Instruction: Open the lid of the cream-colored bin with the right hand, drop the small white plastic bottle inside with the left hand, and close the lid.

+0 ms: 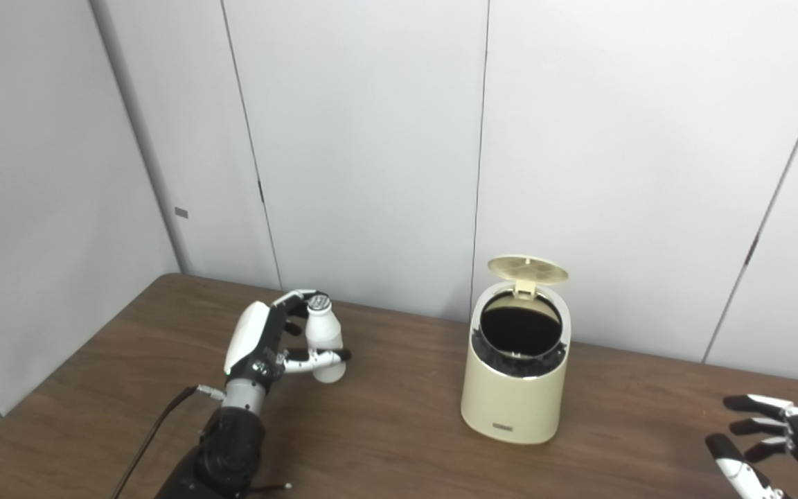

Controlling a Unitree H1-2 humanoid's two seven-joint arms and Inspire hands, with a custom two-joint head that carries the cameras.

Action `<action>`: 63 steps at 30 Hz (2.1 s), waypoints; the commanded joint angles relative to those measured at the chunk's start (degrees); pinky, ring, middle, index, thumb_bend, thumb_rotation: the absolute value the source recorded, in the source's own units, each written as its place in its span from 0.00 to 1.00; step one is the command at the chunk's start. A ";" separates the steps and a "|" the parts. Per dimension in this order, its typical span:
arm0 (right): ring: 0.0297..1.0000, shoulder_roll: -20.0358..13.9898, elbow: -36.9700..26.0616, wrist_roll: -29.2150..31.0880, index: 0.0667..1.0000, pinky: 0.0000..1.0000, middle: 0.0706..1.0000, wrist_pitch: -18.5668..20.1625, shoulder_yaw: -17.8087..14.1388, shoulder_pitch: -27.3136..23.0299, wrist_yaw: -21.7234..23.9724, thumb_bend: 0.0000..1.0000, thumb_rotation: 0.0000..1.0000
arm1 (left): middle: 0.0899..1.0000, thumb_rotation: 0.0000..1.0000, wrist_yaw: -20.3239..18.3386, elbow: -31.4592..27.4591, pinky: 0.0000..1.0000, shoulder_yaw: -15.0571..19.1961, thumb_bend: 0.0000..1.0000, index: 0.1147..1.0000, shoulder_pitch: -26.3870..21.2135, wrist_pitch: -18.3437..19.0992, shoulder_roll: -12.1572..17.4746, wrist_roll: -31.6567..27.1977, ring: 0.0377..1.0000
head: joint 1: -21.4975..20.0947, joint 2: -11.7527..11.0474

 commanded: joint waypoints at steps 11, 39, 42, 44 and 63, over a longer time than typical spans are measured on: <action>0.55 0.49 -4.94 0.15 0.56 0.38 0.62 1.88 -0.55 -1.19 0.54 0.37 0.47 | 0.41 0.00 6.22 2.41 0.32 1.15 0.50 0.44 -3.02 -2.46 -0.50 0.09 0.41 | -0.15 0.24; 0.65 5.90 -8.49 -8.41 0.57 0.49 0.66 5.14 3.47 -1.96 -1.32 0.19 0.00 | 0.42 0.00 4.20 -21.44 0.85 -0.17 0.52 0.43 -1.68 -21.77 -0.14 2.83 0.66 | -13.16 -0.52; 0.67 5.61 -5.52 -8.14 0.59 0.52 0.67 2.76 3.59 -2.22 -2.48 0.21 0.00 | 0.42 0.00 4.63 -22.94 0.88 -0.58 0.52 0.44 -2.57 -24.10 -0.53 5.78 0.67 | -14.57 -0.94; 0.67 5.59 -3.68 -8.29 0.60 0.53 0.67 1.35 3.74 -2.48 -3.32 0.22 0.00 | 0.42 0.00 5.41 -23.18 0.89 -0.78 0.52 0.43 -3.20 -25.31 -0.88 7.86 0.69 | -15.67 -1.51; 0.70 6.03 0.19 -9.73 0.63 0.56 0.70 -1.83 4.79 -2.92 -5.87 0.27 0.00 | 0.39 0.00 19.44 -17.11 1.00 -14.87 0.52 0.46 -9.95 -26.16 -5.75 16.36 0.75 | -19.28 -1.30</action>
